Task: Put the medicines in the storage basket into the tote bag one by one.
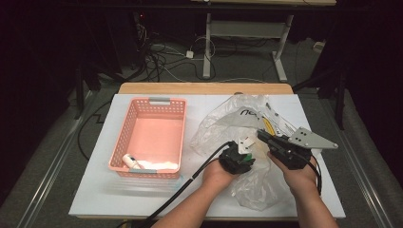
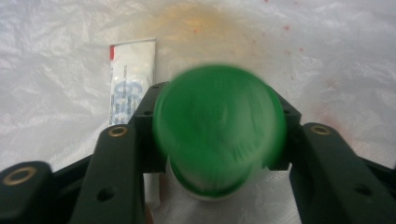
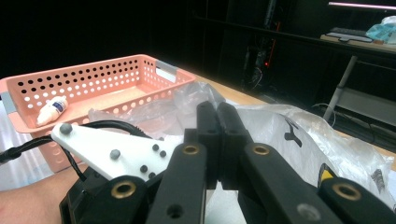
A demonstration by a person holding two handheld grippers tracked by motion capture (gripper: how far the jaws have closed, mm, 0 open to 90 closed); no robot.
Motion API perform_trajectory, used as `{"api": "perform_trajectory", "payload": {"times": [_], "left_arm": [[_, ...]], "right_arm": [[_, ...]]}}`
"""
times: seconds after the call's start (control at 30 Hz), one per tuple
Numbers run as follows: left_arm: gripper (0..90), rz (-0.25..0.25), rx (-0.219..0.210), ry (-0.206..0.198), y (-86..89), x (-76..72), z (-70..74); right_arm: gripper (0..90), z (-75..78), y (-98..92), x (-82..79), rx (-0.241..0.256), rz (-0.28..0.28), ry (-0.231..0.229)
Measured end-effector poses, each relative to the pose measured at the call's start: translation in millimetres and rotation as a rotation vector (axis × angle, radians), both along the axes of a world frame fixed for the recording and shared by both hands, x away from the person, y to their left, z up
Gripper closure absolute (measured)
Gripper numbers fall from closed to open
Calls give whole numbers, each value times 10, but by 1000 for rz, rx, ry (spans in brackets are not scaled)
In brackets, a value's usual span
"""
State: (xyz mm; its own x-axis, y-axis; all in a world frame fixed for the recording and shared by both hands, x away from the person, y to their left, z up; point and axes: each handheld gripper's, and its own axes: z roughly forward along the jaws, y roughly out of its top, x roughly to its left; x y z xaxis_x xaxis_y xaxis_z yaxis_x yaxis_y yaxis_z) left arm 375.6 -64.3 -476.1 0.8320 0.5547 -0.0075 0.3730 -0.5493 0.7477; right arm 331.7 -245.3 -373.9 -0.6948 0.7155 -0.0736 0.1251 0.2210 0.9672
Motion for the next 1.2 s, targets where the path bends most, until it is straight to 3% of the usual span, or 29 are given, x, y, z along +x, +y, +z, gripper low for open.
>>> {"api": "perform_trajectory", "payload": {"times": [0.1,0.37,0.53,0.9,1.2], "left_arm": [[495,-3,1,8,19,-10,3],[347,2,0,10,99,-94,47],[312,5,-23,8,210,-169,67],[253,-13,-96,23,511,-421,158],[139,-22,-118,9,758,-675,271]], "right_arm": [[900,1,-6,1,1,-1,1],[900,-1,-5,3,2,2,1],[900,3,1,-2,1,1,2],[900,4,-1,-3,-1,0,3],[900,-8,14,-3,-2,1,10]]}}
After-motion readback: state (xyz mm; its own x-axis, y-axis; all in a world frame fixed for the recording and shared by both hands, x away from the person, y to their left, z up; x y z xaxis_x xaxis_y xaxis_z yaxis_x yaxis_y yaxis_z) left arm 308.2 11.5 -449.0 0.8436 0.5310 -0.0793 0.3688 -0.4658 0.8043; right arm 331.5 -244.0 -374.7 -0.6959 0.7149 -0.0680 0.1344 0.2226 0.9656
